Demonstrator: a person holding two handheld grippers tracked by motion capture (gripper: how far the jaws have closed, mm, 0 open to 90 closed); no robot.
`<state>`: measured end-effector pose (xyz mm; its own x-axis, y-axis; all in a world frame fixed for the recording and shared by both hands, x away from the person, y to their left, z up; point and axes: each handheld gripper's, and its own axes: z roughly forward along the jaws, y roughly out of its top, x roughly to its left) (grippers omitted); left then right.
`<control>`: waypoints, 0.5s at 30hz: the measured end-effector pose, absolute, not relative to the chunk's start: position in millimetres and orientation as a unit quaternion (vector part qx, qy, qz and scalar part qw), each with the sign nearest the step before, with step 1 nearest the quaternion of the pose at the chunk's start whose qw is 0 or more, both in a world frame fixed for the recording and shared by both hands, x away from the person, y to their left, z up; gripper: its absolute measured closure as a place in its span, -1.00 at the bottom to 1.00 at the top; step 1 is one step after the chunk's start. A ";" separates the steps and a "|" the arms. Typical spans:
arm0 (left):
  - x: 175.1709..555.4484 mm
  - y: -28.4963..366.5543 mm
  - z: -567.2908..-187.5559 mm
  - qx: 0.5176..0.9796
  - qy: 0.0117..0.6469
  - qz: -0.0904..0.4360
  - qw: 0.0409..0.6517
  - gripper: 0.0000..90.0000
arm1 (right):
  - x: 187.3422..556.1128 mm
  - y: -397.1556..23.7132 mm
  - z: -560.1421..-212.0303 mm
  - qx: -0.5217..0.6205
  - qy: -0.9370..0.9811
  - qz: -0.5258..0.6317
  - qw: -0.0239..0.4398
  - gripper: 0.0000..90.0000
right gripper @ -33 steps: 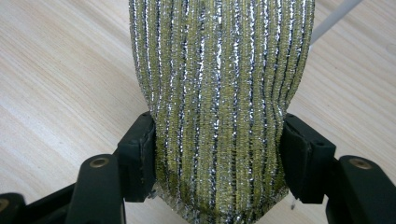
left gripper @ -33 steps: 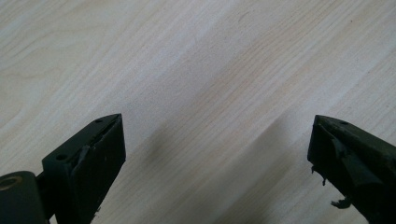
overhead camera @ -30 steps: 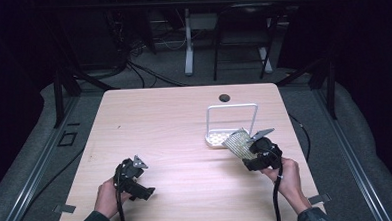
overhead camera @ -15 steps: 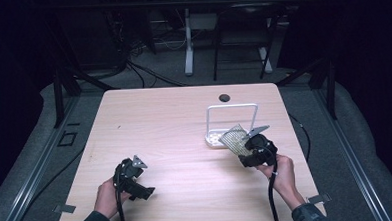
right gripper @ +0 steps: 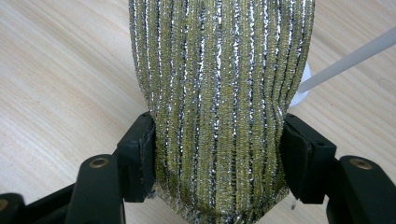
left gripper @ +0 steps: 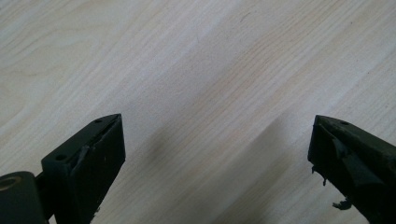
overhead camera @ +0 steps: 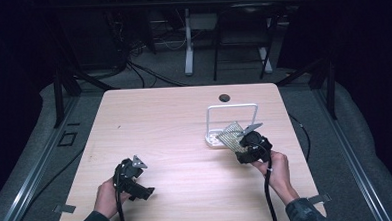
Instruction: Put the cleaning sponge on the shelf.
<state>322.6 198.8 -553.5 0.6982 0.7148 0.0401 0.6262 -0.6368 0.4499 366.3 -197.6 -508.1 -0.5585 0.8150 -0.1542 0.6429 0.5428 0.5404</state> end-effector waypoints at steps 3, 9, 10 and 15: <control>322.6 198.8 -553.7 0.898 0.374 0.107 0.205 -0.91 | 369.6 -196.6 -509.9 0.428 0.855 0.216 0.201 -0.19; 322.5 198.5 -554.0 0.898 0.374 0.108 0.204 -0.91 | 376.3 -195.0 -511.8 0.429 0.854 0.214 0.200 -0.19; 322.5 198.6 -553.9 0.898 0.374 0.107 0.204 -0.91 | 378.3 -194.4 -511.8 0.431 0.854 0.214 0.199 -0.19; 323.0 199.0 -554.3 0.899 0.374 0.106 0.203 -0.91 | 382.1 -191.8 -514.3 0.429 0.855 0.209 0.205 -0.19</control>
<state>323.0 199.0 -554.3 0.6974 0.7156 0.0393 0.6292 -0.6376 0.4446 382.1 -191.8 -514.3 -0.5484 0.8187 -0.1704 0.6474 0.5446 0.5331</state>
